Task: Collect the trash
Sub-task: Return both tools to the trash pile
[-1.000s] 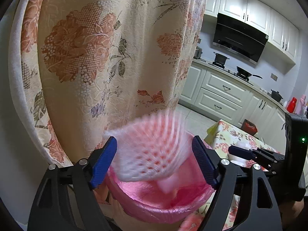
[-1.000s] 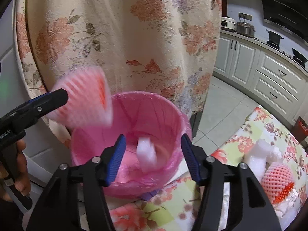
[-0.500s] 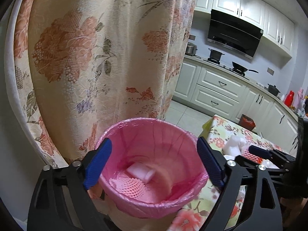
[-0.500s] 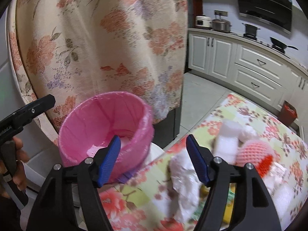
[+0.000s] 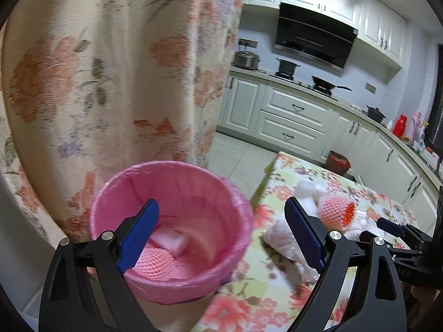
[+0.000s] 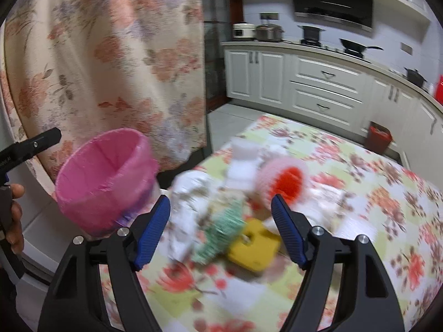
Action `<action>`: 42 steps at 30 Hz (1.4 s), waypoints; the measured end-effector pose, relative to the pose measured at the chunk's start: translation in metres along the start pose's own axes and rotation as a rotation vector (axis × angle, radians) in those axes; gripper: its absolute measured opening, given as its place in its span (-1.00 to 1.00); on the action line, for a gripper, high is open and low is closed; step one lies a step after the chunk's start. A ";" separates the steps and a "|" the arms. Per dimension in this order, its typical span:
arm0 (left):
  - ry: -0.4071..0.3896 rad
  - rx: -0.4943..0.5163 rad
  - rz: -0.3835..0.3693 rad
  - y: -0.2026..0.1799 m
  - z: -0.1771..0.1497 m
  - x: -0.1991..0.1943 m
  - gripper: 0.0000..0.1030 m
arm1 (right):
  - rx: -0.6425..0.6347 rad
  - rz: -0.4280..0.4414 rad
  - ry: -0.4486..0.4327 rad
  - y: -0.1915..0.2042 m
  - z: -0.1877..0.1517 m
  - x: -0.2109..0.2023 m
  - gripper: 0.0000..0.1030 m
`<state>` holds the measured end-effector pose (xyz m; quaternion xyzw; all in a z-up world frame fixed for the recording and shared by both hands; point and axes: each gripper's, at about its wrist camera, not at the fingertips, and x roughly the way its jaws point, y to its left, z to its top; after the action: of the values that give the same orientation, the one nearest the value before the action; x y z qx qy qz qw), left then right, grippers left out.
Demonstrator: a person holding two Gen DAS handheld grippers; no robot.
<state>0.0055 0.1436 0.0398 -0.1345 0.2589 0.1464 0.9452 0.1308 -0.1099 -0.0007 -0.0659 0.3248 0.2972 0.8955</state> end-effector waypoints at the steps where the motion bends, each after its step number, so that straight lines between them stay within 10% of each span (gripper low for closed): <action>1: 0.004 0.010 -0.009 -0.006 -0.001 0.001 0.66 | 0.010 -0.011 0.002 -0.008 -0.004 -0.003 0.44; 24: 0.131 0.096 -0.116 -0.101 -0.027 0.050 0.65 | 0.235 -0.183 0.042 -0.125 -0.059 -0.022 0.72; 42: 0.290 0.080 -0.079 -0.114 -0.049 0.116 0.38 | 0.282 -0.255 0.106 -0.143 -0.060 0.018 0.82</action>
<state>0.1180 0.0461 -0.0420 -0.1264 0.3929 0.0775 0.9075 0.1914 -0.2368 -0.0697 0.0041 0.3991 0.1289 0.9078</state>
